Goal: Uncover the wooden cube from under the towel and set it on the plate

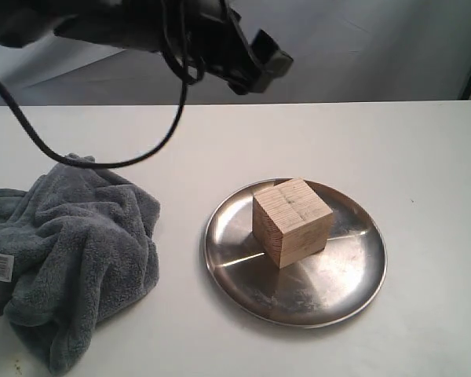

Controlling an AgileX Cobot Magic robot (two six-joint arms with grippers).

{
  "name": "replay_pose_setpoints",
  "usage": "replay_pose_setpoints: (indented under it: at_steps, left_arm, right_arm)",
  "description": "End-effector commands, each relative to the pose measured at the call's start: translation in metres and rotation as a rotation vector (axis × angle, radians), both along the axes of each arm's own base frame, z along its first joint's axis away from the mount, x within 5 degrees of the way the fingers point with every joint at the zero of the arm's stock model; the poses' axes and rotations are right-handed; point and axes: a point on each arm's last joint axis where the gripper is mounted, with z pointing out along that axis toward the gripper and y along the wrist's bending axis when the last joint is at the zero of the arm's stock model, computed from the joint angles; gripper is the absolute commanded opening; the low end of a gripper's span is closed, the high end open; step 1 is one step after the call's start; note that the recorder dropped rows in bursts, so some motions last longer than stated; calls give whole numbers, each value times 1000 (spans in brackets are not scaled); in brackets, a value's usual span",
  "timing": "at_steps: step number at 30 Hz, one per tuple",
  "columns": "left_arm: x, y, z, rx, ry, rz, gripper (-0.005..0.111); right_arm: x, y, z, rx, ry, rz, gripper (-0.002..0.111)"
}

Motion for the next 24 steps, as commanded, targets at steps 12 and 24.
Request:
replay_pose_setpoints:
  at_steps: [12,24]
  left_arm:
    - [14,110,48,-65,31,254,80]
    - [-6,160,93,-150,-99,404,80]
  right_arm:
    - [0,-1,0,-8,-5,-8,0]
    - [0,-1,0,-6,-5,-8,0]
